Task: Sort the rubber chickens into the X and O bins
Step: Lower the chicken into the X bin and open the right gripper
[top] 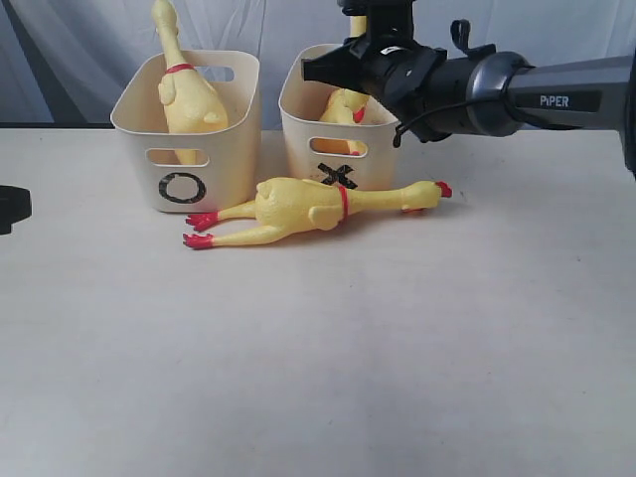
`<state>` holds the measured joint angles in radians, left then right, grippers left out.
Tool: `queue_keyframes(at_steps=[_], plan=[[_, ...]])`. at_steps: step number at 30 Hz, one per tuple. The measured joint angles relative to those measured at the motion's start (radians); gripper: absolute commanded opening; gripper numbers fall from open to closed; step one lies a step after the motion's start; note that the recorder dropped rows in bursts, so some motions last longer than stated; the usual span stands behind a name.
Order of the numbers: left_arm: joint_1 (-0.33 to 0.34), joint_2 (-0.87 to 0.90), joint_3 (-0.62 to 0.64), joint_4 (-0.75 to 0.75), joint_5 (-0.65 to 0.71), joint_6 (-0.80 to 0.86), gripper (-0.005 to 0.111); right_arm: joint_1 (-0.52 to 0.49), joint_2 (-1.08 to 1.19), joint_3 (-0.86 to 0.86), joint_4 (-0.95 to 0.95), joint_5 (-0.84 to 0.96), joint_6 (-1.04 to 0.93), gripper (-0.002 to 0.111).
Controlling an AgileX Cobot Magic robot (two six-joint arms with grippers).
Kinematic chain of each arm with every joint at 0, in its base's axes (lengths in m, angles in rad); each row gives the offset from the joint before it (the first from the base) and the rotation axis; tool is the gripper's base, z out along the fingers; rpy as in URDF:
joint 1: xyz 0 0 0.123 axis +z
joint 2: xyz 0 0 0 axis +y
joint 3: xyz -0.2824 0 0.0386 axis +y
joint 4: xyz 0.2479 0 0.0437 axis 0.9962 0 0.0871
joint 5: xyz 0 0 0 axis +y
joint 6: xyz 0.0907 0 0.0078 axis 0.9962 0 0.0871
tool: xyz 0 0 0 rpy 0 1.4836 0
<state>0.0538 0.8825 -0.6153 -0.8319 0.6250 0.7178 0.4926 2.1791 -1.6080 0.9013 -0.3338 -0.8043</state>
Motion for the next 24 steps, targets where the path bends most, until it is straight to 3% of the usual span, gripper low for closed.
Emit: queue_keyframes(at_steps=[20,21,24], plan=[[0.0,0.0,0.0,0.0,0.0,0.0,0.0,-0.057,0.037,0.0,0.197,0.041,-0.123,0.005],[0.0,0.0,0.0,0.0,0.0,0.0,0.0,-0.057,0.043,0.0,0.197,0.05,-0.123,0.006],[0.0,0.0,0.0,0.0,0.0,0.0,0.0,-0.057,0.051,0.0,0.203,0.057,-0.123,0.029]])
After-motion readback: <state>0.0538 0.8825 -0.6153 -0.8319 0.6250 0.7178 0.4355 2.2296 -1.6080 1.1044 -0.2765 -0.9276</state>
